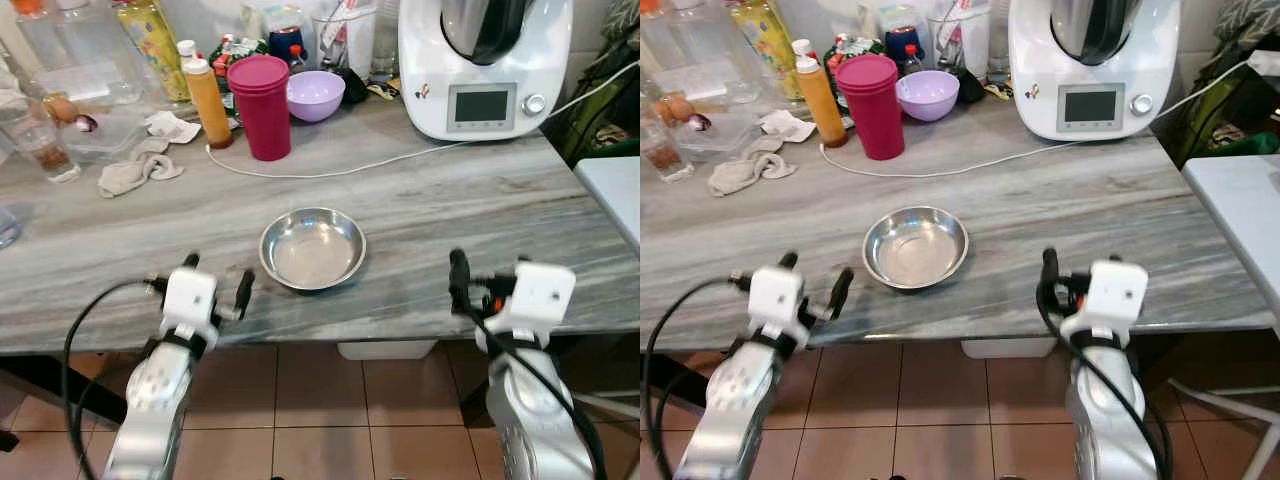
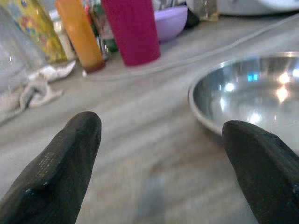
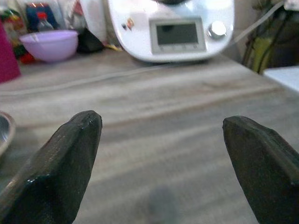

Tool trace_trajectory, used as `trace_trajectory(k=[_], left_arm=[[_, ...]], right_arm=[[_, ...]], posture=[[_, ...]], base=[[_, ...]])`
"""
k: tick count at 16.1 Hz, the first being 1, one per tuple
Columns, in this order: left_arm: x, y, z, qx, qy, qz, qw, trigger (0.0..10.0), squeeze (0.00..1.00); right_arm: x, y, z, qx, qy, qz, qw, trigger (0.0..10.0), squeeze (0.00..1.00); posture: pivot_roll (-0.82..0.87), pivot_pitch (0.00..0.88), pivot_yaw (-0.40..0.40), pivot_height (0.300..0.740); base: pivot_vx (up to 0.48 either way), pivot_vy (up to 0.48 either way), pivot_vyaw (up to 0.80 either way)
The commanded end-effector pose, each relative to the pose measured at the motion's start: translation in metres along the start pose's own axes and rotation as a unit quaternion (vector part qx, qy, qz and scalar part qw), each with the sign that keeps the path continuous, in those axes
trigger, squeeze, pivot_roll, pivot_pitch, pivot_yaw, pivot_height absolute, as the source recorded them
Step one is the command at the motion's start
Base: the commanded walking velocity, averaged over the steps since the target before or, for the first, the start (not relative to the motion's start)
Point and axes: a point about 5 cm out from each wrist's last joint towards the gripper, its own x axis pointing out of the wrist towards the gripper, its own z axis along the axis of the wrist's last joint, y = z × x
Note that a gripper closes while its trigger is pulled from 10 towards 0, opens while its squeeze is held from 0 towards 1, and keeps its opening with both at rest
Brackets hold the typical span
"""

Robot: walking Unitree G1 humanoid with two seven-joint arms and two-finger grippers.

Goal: Setting the table

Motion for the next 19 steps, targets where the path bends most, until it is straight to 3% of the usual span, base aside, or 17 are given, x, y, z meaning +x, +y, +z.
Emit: trace_trajectory(k=[1,5,19], left_arm=[[0.0,0.004,-0.004,0.008,0.014,0.011,1.0,10.0,0.0],[0.006,0.001,0.001,0.003,0.013,0.028,1.0,10.0,0.0],[0.02,0.002,0.013,0.01,0.005,0.019,1.0,10.0,0.0]], right_arm=[[0.0,0.004,-0.002,0.001,0.001,0.006,1.0,10.0,0.0],[0.005,0.003,-0.002,0.007,0.001,-0.001,1.0,10.0,0.0],[0.008,0.007,-0.007,0.021,0.0,-0.016,1.0,10.0,0.0]], posture=[[-0.29,0.076,0.091,0.74],[-0.29,0.096,0.106,0.74],[-0.28,0.098,0.149,0.74]], base=[[0.0,0.0,0.0],[-0.063,0.0,0.0],[-0.323,0.0,0.0]])
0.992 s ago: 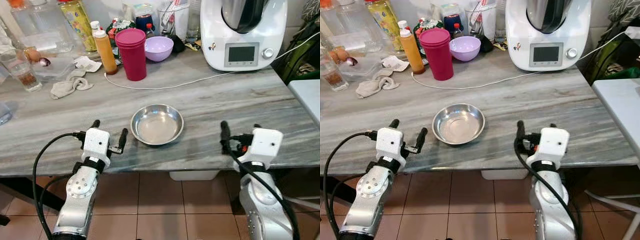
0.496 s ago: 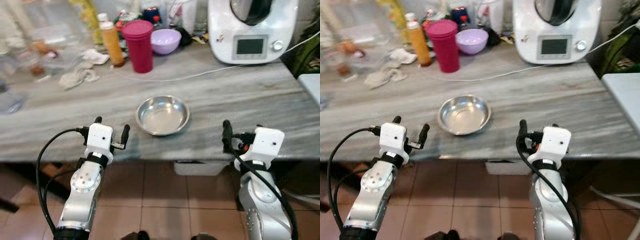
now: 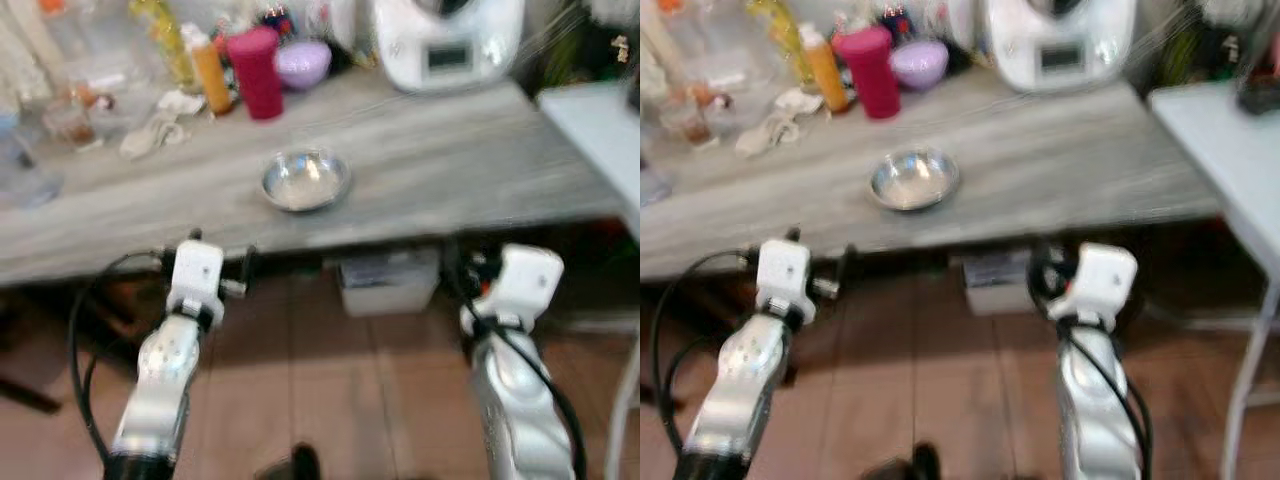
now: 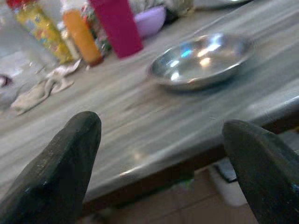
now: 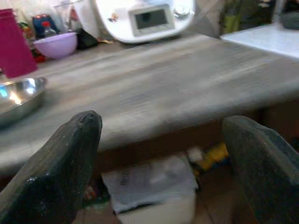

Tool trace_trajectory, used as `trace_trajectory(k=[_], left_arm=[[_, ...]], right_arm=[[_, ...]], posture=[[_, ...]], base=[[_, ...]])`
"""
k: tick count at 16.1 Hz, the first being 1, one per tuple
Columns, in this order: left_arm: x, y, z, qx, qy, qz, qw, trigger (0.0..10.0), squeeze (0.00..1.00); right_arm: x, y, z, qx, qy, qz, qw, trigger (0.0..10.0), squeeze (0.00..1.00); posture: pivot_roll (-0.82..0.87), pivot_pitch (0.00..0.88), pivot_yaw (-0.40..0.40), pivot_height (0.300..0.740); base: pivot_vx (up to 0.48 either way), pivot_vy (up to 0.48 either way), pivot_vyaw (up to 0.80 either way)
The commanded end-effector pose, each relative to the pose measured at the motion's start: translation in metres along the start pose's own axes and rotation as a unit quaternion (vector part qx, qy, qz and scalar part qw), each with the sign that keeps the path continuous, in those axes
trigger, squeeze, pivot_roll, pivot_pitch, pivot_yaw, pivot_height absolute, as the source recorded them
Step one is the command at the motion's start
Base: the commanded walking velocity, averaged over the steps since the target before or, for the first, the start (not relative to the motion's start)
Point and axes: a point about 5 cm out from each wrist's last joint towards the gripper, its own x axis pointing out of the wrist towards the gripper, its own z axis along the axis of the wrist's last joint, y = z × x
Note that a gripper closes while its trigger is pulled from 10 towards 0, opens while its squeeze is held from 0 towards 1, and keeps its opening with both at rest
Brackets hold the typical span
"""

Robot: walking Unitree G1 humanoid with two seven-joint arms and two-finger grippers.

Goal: Setting the table

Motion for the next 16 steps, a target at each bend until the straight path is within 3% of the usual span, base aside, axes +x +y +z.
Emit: trace_trajectory(k=[1,4,5,12,16], left_arm=[[-0.0001,0.0022,0.0008,0.006,0.0,0.0,1.0,10.0,0.0],[0.0007,-0.0023,0.0026,-0.006,-0.005,-0.019,1.0,10.0,0.0],[0.0001,-0.0025,0.0042,-0.029,-0.013,-0.029,0.999,10.0,0.0],[0.0017,-0.0069,0.0026,-0.037,-0.004,-0.028,0.999,10.0,0.0],[0.003,-0.0076,0.0035,-0.039,-0.005,-0.03,0.999,10.0,0.0]], right_arm=[[-0.0006,-0.0015,-0.001,-0.001,0.001,-0.002,1.0,10.0,0.0],[0.0004,-0.0026,0.0012,-0.005,-0.007,-0.005,1.0,10.0,0.0],[0.0005,-0.0027,0.0013,-0.003,-0.006,-0.005,1.0,10.0,0.0],[0.0014,-0.0062,-0.0043,-0.008,0.01,-0.013,1.0,10.0,0.0],[0.0026,-0.0049,-0.0054,-0.014,0.012,-0.007,1.0,10.0,0.0]], posture=[[-0.28,0.098,0.149,0.74],[-0.28,0.103,0.15,0.74],[-0.28,0.105,0.149,0.74],[-0.28,0.105,0.145,0.74],[-0.28,0.103,0.148,0.74]], base=[[-0.33,0.0,0.0],[-0.106,0.0,0.0],[0.0,0.0,0.0],[0.0,0.0,0.0],[0.0,-0.247,0.0]])
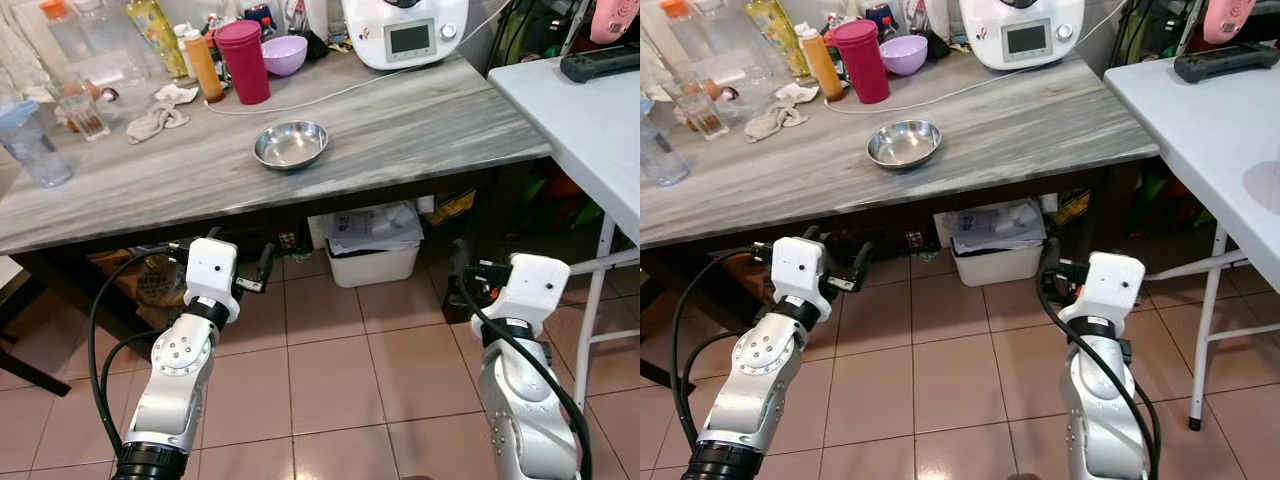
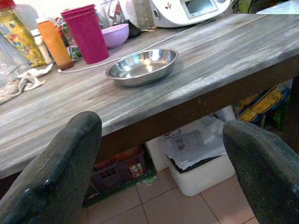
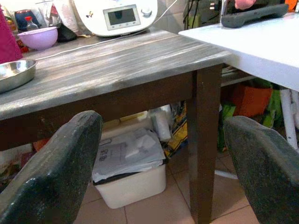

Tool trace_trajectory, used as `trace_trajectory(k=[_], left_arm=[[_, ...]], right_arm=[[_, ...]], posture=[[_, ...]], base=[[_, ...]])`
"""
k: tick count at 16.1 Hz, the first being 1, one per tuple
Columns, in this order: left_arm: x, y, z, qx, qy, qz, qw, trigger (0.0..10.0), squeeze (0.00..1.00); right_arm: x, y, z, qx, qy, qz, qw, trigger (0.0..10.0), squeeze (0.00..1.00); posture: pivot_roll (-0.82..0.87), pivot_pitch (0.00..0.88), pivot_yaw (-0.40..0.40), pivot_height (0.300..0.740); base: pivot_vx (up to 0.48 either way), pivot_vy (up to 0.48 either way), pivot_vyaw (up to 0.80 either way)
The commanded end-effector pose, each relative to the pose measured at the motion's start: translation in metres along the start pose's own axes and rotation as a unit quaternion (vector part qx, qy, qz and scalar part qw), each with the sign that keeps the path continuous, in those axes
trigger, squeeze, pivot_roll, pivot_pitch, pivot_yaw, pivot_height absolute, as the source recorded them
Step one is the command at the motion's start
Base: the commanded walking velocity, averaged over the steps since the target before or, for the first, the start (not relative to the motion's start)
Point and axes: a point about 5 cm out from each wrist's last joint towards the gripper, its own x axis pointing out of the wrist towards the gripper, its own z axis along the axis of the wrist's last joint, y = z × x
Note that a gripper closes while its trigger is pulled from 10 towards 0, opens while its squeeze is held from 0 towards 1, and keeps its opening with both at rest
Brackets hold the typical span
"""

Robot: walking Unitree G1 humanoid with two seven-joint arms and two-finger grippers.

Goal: Setting the table

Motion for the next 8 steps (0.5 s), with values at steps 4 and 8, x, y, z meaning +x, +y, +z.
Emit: trace_trajectory(k=[4,8], left_arm=[[0.0009,0.0029,0.0004,0.001,0.004,-0.002,1.0,10.0,0.0],[0.0014,-0.0003,0.0005,0.001,0.004,-0.007,1.0,10.0,0.0]], right_arm=[[-0.0014,0.0094,-0.0029,0.021,0.011,0.024,0.999,10.0,0.0],[-0.0016,0.0123,-0.0022,0.007,0.006,0.037,0.999,10.0,0.0]], posture=[[-0.28,0.104,0.152,0.74],[-0.28,0.104,0.156,0.74]], base=[[0.0,-0.261,0.0],[0.0,-0.331,0.29]])
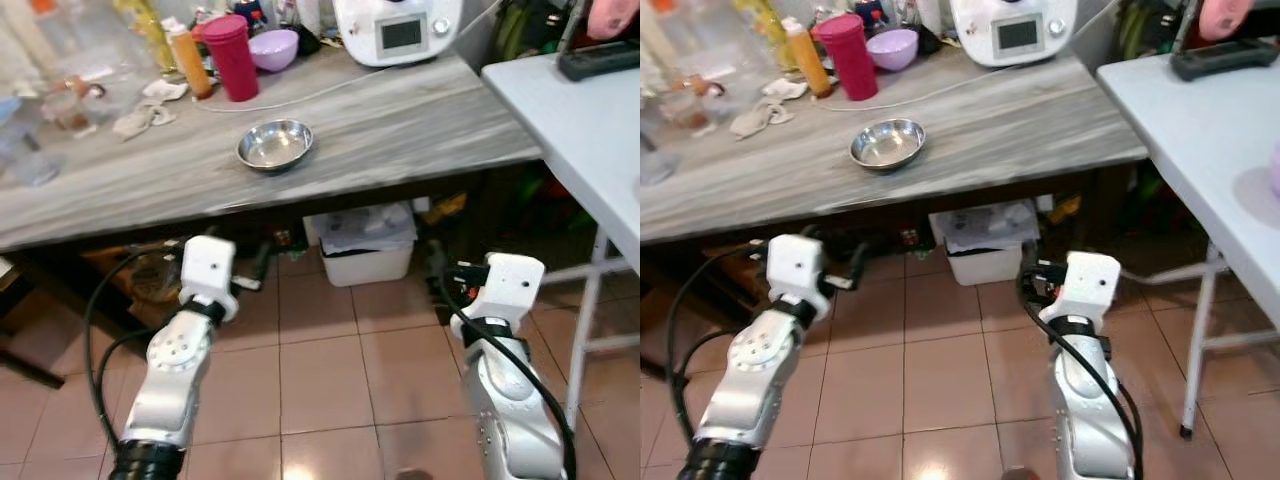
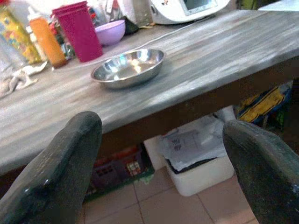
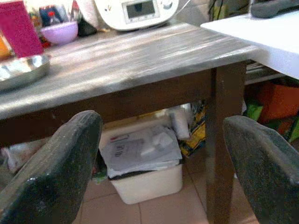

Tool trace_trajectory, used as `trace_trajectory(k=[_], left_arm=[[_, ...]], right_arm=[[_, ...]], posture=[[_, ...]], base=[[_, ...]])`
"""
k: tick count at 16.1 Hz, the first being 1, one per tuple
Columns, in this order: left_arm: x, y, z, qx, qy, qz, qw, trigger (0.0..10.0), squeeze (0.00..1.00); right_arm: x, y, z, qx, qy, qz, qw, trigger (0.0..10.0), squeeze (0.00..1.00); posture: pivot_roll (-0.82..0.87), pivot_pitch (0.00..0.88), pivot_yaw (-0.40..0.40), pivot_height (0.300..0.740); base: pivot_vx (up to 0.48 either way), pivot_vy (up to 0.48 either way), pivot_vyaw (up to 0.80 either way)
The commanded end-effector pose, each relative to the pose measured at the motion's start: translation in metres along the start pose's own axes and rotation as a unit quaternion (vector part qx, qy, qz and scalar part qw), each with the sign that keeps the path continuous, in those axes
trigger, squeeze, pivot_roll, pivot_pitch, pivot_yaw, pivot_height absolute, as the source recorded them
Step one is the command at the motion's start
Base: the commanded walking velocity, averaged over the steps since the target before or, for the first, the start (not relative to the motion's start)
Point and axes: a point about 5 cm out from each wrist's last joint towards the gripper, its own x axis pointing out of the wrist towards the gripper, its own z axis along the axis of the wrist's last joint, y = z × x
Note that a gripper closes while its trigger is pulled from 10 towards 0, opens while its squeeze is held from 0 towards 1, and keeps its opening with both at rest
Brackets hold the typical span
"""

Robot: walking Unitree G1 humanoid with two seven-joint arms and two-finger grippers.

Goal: Setting the table

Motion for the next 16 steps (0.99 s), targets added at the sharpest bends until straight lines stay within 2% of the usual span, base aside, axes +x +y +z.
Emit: trace_trajectory(k=[1,3,7,10,11,13,16], left_arm=[[-0.0035,0.0056,-0.0025,0.004,0.007,0.004,1.0,10.0,0.0],[-0.0032,0.0045,-0.0026,0.002,0.006,0.002,1.0,10.0,0.0],[-0.0042,0.0039,-0.0044,-0.001,0.009,-0.001,1.0,10.0,0.0],[-0.0043,0.0042,-0.0058,-0.011,0.009,0.004,1.0,10.0,0.0],[-0.0043,0.004,-0.0067,-0.012,0.011,0.005,1.0,10.0,0.0],[-0.0031,0.0027,-0.0095,-0.043,0.024,0.006,0.999,10.0,0.0],[-0.0026,0.002,-0.0088,-0.042,0.021,0.001,0.999,10.0,0.0]], right_arm=[[-0.0011,0.0014,-0.0007,0.002,0.002,0.004,1.0,10.0,0.0],[-0.0014,0.001,-0.0003,0.001,0.001,0.006,1.0,10.0,0.0],[-0.0016,-0.0012,0.0009,0.011,-0.002,0.003,1.0,10.0,0.0],[-0.0002,-0.0025,0.002,0.012,-0.002,0.002,1.0,10.0,0.0],[0.0004,-0.0022,0.0014,0.015,0.001,0.001,1.0,10.0,0.0],[0.0012,-0.0033,0.0003,0.011,0.007,-0.001,1.0,10.0,0.0],[0.0015,-0.0039,0.0008,0.008,0.005,0.0,1.0,10.0,0.0]], posture=[[-0.28,0.103,0.156,0.74],[-0.29,0.105,0.156,0.74],[-0.29,0.105,0.147,0.74],[-0.29,0.102,0.142,0.74],[-0.29,0.1,0.141,0.74],[-0.29,0.099,0.141,0.74],[-0.29,0.099,0.137,0.74]], base=[[0.0,-0.349,0.8],[0.0,-0.347,0.68],[0.0,-0.347,0.0],[0.0,0.0,0.0],[0.0,0.0,-0.58],[0.0,0.0,-0.8],[0.0,0.194,-0.8]])
